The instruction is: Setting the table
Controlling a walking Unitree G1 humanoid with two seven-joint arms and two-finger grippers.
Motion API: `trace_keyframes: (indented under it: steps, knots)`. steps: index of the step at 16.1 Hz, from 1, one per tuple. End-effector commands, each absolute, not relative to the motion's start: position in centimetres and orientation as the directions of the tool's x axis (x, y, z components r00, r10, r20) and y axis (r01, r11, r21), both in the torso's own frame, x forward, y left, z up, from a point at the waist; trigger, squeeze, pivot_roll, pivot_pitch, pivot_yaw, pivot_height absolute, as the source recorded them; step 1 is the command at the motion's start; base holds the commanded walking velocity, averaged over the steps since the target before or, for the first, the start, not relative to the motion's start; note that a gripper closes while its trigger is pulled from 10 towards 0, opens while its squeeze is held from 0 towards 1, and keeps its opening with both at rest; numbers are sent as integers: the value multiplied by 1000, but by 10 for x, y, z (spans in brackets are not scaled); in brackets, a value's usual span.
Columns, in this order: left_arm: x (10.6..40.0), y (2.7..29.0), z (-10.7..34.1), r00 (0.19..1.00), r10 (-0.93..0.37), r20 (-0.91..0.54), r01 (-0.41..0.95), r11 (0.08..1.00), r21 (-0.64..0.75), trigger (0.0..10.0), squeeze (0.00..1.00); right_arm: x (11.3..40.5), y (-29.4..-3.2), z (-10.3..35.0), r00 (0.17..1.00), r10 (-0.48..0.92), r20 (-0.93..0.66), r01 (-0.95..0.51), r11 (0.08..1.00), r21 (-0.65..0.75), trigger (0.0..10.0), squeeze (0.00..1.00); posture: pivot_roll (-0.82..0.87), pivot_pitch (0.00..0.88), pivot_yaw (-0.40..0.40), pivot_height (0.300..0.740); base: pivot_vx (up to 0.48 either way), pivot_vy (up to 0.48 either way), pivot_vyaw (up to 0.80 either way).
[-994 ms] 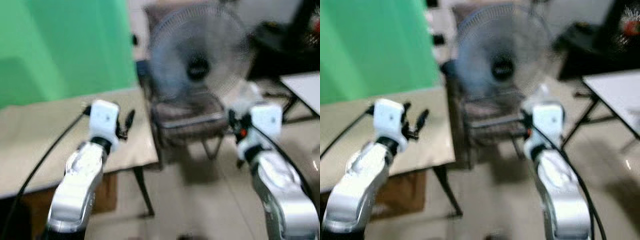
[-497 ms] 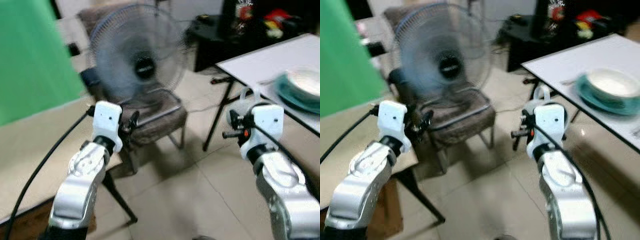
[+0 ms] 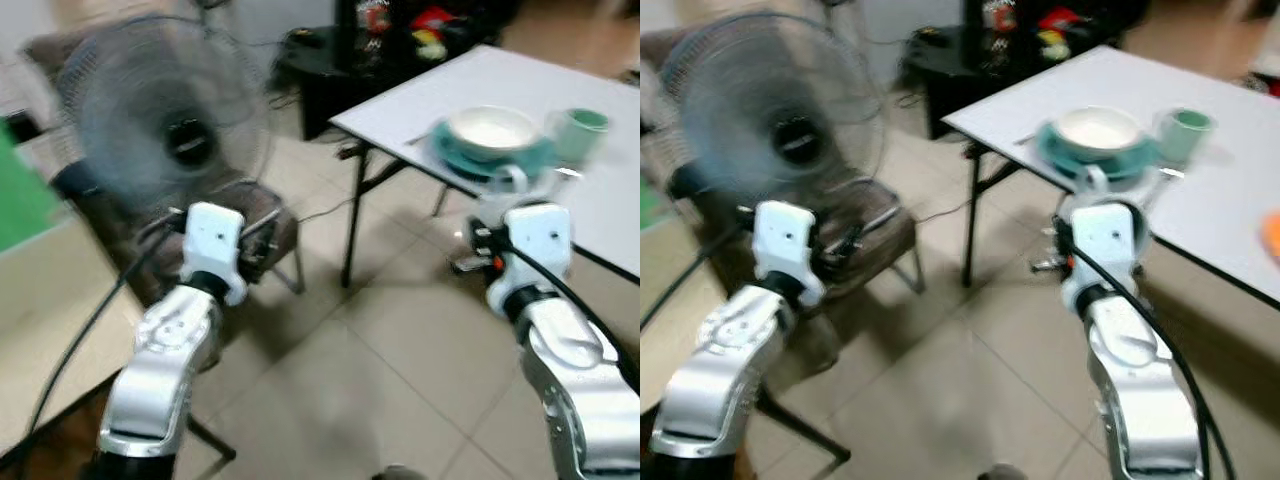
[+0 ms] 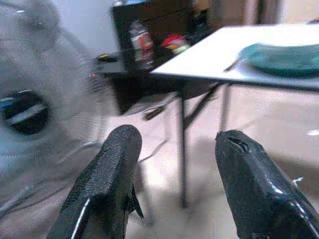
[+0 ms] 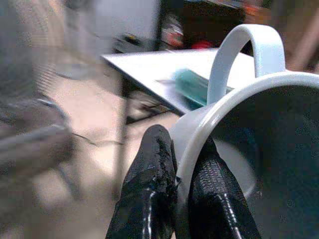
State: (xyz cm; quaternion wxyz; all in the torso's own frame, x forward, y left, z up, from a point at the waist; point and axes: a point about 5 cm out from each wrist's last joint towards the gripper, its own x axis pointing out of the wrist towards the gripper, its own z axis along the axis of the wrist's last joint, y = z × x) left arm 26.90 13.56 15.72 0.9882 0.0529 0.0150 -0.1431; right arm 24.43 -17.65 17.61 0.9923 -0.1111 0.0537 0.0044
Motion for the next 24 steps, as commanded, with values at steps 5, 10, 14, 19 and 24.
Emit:
trace_keyframes:
  steps: [5,10,14,19,24]
  knots:
    - [270,132,157,947,-317,-49,320,939,122,10000,0,240,-176,176,991,3,-136,-38,966,-257,10000,0,-34,0,65,740,0,0,-788]
    - [272,136,159,953,-299,-40,302,947,108,10000,0,233,-180,164,968,-28,-248,-49,953,-300,10000,0,-48,0,84,740,0,0,-788]
    - [270,132,156,942,-332,-38,334,940,68,10000,0,233,-190,167,964,-69,-256,-22,941,-337,10000,0,-71,0,85,740,0,0,-788]
    - [269,128,146,932,-354,-75,359,929,90,10000,0,231,-190,170,964,-65,-256,-30,937,-349,10000,0,-79,0,69,740,159,0,-630]
    - [269,128,147,923,-377,-74,383,916,116,10000,0,234,-193,168,960,-84,-268,-16,937,-348,10000,0,-69,0,71,740,316,0,0]
